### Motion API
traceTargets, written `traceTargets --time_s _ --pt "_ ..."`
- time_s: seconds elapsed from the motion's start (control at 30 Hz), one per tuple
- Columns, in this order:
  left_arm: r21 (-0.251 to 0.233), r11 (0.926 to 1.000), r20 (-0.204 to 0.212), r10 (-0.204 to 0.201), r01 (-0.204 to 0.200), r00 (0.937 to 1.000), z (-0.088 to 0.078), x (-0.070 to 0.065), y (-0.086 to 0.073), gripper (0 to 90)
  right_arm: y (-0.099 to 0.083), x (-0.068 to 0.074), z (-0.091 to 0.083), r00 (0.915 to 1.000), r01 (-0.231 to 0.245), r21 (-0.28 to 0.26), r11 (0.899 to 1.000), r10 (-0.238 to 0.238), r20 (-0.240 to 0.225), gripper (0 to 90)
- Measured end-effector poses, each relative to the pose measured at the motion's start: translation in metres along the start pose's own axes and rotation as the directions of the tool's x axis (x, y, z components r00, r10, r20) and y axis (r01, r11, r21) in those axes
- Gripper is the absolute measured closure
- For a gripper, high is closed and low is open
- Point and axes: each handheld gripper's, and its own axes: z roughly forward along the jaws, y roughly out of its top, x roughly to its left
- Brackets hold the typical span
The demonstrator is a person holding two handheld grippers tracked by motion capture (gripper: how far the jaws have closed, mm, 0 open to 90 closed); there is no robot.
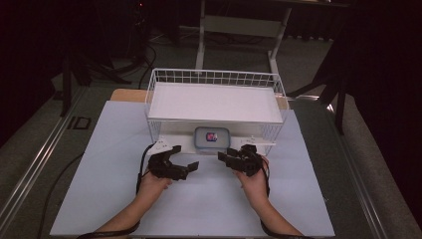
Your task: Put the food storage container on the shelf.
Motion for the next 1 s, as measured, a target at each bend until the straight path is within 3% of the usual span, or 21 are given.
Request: traceTargets --time_s 0.1,0.17,0.2,0.27,0.63,1.0 --pt "0.011 0.9992 0.002 0.04 -0.04 0.9992 -0.011 -0.009 -0.003 2.4 -0.002 0.002 0.002 0.9999 0.012 -0.001 1.0 -0.012 -0.01 66.5" --pt "0.011 0.999 0.002 0.043 -0.043 0.9991 -0.013 -0.011 -0.004 2.4 -0.003 0.003 0.003 0.9997 0.021 -0.003 1.0 -0.021 -0.012 71.7" --pt "0.009 0.9986 0.003 0.052 -0.052 0.9987 -0.022 -0.015 -0.005 2.3 -0.004 0.005 0.006 0.9994 0.034 0.011 0.999 -0.034 -0.005 80.6" --pt "0.002 0.9986 -0.005 0.052 -0.052 0.9986 -0.027 -0.018 -0.008 2.4 -0.005 0.008 0.009 0.9989 0.046 0.027 0.999 -0.046 -0.001 89.7" --pt "0.003 0.9984 -0.018 0.056 -0.056 0.9983 -0.036 -0.019 -0.035 2.4 -0.007 0.006 0.033 0.9996 0.02 0.073 0.997 -0.021 0.019 89.9" --pt "-0.01 0.997 -0.025 0.076 -0.076 0.9968 -0.037 -0.02 -0.037 2.4 0.001 0.006 0.049 0.9991 0.028 0.066 0.997 -0.03 0.031 90.0"
